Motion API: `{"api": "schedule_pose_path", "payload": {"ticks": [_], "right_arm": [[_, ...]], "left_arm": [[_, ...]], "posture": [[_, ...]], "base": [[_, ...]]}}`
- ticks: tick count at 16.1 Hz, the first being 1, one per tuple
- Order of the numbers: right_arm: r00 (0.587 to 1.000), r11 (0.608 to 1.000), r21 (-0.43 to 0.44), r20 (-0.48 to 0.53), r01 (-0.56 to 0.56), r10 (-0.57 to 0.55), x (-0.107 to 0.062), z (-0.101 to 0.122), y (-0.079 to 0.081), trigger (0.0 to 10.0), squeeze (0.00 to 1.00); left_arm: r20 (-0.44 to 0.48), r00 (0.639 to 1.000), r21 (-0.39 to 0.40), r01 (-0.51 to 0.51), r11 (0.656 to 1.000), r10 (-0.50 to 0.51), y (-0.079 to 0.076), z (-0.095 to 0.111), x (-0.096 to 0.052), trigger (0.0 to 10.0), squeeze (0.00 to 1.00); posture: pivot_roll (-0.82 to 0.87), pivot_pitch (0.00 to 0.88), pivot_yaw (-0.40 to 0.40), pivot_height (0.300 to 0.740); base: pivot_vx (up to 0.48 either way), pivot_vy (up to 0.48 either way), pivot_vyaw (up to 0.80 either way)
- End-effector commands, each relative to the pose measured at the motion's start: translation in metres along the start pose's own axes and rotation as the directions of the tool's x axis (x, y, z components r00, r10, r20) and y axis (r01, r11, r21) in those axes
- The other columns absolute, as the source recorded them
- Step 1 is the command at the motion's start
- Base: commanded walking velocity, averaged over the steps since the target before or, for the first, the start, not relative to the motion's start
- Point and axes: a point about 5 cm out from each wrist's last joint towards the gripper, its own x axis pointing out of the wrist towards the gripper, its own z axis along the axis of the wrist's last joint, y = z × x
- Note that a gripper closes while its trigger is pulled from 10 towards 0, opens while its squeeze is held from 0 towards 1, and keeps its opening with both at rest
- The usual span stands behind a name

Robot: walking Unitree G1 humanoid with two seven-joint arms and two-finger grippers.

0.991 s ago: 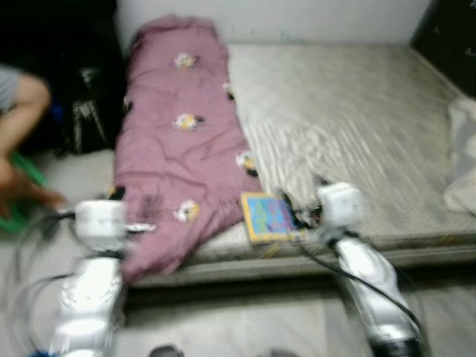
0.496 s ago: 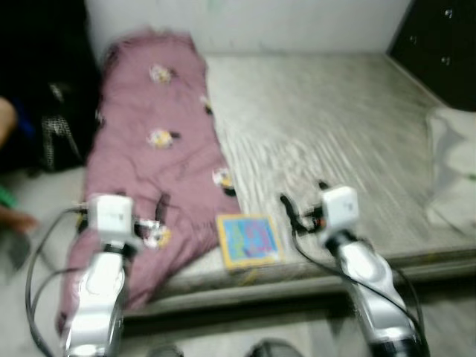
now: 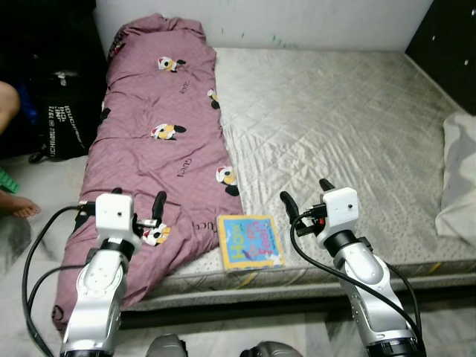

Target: Clean up the room

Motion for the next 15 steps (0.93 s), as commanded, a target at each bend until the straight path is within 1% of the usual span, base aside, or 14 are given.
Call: {"api": "schedule_pose_path", "payload": {"ticks": [1,2,3,4,6,10,13,15], "right_arm": [[1.0,0.999,-0.03,0.002,0.013,-0.013,0.001,0.003,-0.002,10.0,0.0],[1.0,0.999,-0.029,-0.008,0.02,-0.02,0.003,0.0,-0.001,10.0,0.0],[1.0,1.0,-0.025,-0.008,0.014,-0.014,0.004,-0.001,0.003,10.0,0.0],[1.0,1.0,-0.015,-0.012,0.015,-0.015,0.003,-0.003,0.004,10.0,0.0],[0.999,0.999,0.007,0.008,0.036,-0.036,0.001,0.0,0.001,10.0,0.0],[0.999,0.999,0.009,0.006,0.041,-0.041,-0.001,-0.002,0.001,10.0,0.0],[0.999,0.999,0.015,0.004,0.047,-0.047,-0.001,-0.002,-0.001,10.0,0.0],[0.997,0.997,0.028,0.003,0.076,-0.076,-0.003,-0.002,-0.004,10.0,0.0]], "left_arm": [[-0.006,1.0,0.002,0.028,1.0,-0.028,-0.004,0.0,0.004,10.0,0.0],[-0.007,0.999,-0.002,0.046,0.999,-0.046,-0.007,0.0,0.007,10.0,0.0],[-0.011,0.999,-0.003,0.043,0.999,-0.043,-0.006,0.0,0.007,10.0,0.0],[-0.021,0.999,-0.004,0.044,0.999,-0.044,-0.005,-0.002,0.005,10.0,0.0],[-0.048,0.997,0.006,0.061,0.998,-0.061,-0.007,-0.01,-0.001,10.0,0.0],[-0.045,0.997,0.007,0.067,0.998,-0.067,-0.008,-0.009,0.002,10.0,0.0],[-0.042,0.997,0.008,0.062,0.998,-0.061,-0.008,-0.01,0.001,10.0,0.0],[-0.043,0.997,0.012,0.061,0.998,-0.061,-0.007,-0.011,-0.002,10.0,0.0]], "posture": [[-0.05,0.083,-0.046,0.74],[-0.06,0.092,-0.036,0.74],[-0.05,0.089,-0.026,0.74],[-0.05,0.088,-0.023,0.74],[-0.06,0.079,-0.013,0.74],[-0.05,0.058,-0.016,0.74],[-0.05,0.051,-0.027,0.74],[-0.05,0.047,-0.033,0.74]], "base": [[0.0,0.0,0.0],[0.0,0.0,0.0],[0.0,0.0,0.0],[0.0,0.0,0.0],[0.0,0.0,0.0],[0.0,0.0,0.75],[0.0,0.0,0.78],[0.0,0.0,0.0]]}}
